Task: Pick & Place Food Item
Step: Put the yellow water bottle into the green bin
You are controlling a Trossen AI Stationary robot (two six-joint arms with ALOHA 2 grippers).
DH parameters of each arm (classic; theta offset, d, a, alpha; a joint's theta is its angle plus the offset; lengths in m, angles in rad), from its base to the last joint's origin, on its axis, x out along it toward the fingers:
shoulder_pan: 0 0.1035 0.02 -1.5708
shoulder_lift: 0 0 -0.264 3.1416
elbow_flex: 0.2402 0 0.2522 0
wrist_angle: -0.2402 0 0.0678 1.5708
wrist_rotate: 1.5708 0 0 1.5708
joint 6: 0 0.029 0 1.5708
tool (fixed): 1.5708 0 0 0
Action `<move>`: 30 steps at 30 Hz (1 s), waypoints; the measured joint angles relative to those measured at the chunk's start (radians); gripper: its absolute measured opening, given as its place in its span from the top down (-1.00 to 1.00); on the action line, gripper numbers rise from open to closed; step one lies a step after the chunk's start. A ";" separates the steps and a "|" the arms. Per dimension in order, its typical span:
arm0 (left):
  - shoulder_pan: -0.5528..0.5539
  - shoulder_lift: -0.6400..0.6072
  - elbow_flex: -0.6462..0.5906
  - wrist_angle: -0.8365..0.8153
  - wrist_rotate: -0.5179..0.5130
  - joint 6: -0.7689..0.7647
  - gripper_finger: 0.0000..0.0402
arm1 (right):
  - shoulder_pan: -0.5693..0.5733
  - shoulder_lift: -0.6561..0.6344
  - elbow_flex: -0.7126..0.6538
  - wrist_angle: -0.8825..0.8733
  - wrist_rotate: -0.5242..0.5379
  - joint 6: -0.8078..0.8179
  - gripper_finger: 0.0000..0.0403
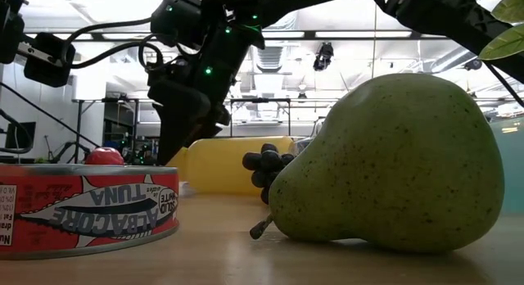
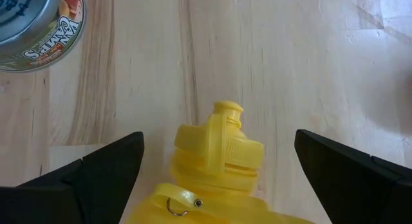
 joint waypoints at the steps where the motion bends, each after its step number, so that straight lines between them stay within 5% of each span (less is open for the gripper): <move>1: 0.000 0.000 0.000 0.000 0.000 0.000 1.00 | 0.000 0.000 0.000 0.000 0.000 0.000 -0.93; 17: 0.000 0.000 0.000 0.000 0.000 0.000 1.00 | 0.000 0.000 0.000 0.000 0.002 0.000 -0.04; 30: 0.000 0.000 0.000 0.000 0.000 0.000 1.00 | 0.000 -0.001 0.000 0.000 0.002 0.000 0.33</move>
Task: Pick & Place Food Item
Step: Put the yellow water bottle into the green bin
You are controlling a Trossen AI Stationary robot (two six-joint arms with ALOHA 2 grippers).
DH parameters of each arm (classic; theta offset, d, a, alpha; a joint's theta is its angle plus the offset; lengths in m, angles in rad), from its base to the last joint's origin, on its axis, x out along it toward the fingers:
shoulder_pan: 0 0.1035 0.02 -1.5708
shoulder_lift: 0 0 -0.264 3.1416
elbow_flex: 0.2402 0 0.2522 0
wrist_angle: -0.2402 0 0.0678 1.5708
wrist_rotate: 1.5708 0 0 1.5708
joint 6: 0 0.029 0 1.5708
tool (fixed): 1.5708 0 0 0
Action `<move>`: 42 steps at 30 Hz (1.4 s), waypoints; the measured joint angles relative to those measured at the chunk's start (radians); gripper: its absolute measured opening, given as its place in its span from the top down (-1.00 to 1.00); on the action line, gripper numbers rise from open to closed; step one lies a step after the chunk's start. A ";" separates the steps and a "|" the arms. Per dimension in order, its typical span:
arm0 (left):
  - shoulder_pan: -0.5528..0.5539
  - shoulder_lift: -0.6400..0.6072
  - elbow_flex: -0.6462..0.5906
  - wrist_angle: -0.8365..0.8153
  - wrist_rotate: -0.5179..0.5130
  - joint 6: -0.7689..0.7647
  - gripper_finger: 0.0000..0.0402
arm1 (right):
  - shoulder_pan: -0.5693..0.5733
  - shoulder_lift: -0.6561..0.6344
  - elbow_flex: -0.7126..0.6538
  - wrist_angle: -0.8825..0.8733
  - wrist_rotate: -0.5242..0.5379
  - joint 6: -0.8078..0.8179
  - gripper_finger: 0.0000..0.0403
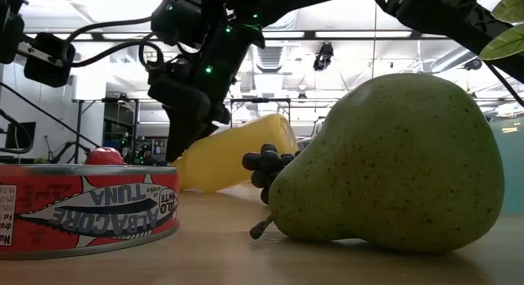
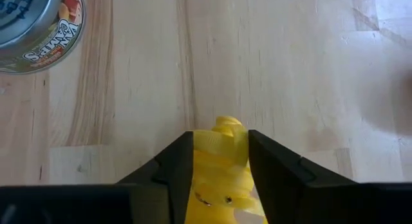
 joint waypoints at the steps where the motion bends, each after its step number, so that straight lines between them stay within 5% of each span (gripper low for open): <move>1: 0.000 0.000 0.000 0.000 0.000 0.000 1.00 | 0.000 0.000 0.000 0.000 0.000 0.000 0.35; 21: 0.000 0.000 0.000 0.000 0.000 0.000 1.00 | 0.035 0.000 0.000 -0.255 -0.003 0.075 0.81; 42: 0.000 0.000 0.000 0.000 0.000 0.000 1.00 | 0.065 -0.019 0.090 -0.243 -0.002 0.061 0.82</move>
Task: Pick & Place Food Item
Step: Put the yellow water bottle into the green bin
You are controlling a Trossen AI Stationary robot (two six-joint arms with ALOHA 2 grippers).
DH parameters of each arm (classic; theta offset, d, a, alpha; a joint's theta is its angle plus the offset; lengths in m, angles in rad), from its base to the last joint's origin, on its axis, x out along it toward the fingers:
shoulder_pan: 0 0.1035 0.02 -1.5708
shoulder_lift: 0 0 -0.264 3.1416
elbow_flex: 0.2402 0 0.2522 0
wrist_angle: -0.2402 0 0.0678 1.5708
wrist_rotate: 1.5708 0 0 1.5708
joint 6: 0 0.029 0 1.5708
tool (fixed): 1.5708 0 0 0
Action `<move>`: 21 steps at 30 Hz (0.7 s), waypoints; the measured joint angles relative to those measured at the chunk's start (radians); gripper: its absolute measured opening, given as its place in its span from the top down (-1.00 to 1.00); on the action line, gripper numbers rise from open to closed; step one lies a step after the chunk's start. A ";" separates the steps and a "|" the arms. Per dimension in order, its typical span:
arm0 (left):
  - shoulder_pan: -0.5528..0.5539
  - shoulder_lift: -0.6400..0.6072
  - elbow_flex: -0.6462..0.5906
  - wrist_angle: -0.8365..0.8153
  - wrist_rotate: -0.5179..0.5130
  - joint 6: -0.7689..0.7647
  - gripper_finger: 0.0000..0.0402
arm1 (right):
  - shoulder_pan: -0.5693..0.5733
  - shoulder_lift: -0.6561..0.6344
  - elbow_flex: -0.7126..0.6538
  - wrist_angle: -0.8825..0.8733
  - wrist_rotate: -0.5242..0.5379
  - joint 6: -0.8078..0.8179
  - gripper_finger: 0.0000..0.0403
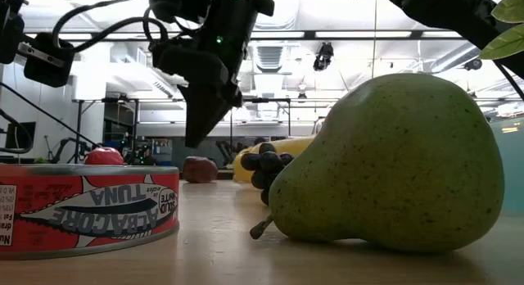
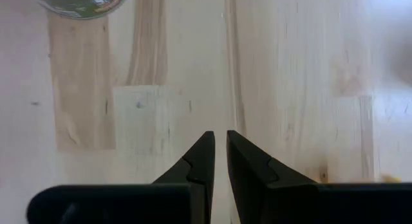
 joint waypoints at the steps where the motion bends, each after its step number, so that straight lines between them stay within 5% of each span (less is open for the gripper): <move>1: 0.000 0.000 0.000 0.000 0.000 0.000 1.00 | 0.001 -0.001 0.000 0.000 0.000 -0.002 0.82; 10: 0.000 0.000 0.000 0.000 0.000 0.000 1.00 | 0.015 -0.037 0.000 0.081 0.012 -0.009 0.82; 16: 0.000 0.000 0.000 0.000 0.000 0.000 1.00 | 0.024 -0.086 0.000 0.141 0.218 0.065 0.82; 21: 0.000 0.000 0.000 0.000 0.000 0.000 1.00 | 0.015 -0.114 0.000 0.084 0.211 0.145 0.82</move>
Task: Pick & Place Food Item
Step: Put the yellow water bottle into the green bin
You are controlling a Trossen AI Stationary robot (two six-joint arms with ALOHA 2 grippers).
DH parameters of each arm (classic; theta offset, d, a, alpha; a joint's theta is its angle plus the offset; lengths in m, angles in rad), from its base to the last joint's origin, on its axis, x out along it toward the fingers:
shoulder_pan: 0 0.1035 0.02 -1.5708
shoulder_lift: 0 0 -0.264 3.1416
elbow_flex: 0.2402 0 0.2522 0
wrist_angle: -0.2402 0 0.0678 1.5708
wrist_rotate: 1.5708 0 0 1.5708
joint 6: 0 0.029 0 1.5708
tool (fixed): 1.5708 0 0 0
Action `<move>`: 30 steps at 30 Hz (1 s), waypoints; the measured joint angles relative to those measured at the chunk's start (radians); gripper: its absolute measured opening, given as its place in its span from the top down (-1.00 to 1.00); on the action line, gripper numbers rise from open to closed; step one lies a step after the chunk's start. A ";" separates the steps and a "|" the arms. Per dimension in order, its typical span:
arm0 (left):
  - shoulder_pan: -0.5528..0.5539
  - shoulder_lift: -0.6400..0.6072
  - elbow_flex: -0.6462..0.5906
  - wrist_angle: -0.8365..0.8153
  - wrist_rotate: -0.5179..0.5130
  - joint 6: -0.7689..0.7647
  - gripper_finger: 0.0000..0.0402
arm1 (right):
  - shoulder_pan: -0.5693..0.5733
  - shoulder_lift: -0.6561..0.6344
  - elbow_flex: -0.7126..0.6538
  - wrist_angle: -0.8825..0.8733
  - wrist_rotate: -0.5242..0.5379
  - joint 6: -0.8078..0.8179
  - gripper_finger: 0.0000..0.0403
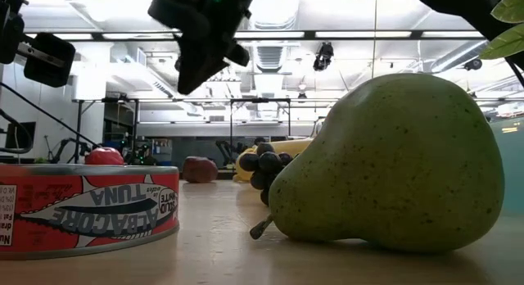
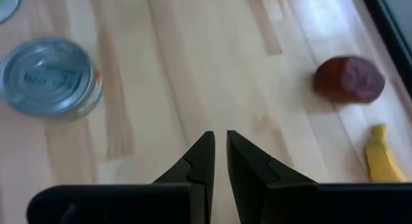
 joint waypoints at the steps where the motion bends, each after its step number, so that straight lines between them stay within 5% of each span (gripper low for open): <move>1: 0.000 0.000 0.000 0.000 0.000 0.000 1.00 | 0.000 -0.007 0.000 -0.022 -0.001 0.001 0.82; 16: 0.000 0.000 0.000 0.000 0.000 0.000 1.00 | -0.095 -0.145 0.000 -0.167 -0.011 -0.045 0.77; 30: 0.000 0.000 0.000 0.000 0.000 0.000 1.00 | -0.296 -0.099 -0.003 -0.185 -0.327 -0.054 -0.10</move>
